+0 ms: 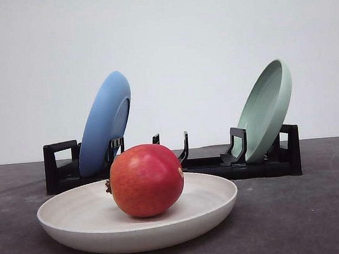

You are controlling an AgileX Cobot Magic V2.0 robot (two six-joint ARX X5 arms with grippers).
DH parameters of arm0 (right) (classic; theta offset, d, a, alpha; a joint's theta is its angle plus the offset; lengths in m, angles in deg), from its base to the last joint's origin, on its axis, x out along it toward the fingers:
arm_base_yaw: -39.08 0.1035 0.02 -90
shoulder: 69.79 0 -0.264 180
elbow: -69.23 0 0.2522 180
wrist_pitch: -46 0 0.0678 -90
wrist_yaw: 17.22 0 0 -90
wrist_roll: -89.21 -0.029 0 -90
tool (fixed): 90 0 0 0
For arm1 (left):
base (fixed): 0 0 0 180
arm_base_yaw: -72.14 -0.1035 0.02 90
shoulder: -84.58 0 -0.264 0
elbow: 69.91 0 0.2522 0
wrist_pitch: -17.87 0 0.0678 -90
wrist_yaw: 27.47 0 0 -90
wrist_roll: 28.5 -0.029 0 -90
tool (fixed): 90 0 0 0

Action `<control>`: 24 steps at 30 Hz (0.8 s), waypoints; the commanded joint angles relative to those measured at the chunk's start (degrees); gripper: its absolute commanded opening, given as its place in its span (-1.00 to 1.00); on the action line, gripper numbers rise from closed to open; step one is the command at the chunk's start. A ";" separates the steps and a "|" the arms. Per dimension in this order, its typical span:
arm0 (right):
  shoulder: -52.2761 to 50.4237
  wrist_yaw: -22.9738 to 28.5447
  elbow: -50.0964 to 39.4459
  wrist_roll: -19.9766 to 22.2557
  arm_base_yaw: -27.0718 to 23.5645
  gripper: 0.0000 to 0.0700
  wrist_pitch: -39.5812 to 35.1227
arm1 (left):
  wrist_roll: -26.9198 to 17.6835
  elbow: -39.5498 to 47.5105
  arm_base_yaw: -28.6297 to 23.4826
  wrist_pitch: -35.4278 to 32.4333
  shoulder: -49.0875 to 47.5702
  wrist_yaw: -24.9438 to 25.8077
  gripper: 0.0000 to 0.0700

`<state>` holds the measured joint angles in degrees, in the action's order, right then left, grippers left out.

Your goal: Place pomegranate in white plate

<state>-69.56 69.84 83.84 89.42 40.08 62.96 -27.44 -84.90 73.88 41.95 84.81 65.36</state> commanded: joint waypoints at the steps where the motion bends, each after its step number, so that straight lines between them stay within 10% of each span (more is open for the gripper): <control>1: -0.02 0.00 -0.22 -0.17 -0.04 -0.95 -0.64 | -0.39 0.55 -0.02 0.35 -0.04 -0.26 -0.95; 24: -0.02 0.00 -0.22 -0.20 -0.04 -0.95 -0.65 | -0.41 0.55 -0.02 0.35 -0.04 -0.26 -0.95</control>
<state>-69.56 69.84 83.84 89.42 40.08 62.96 -27.44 -84.90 73.88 41.95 84.81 65.36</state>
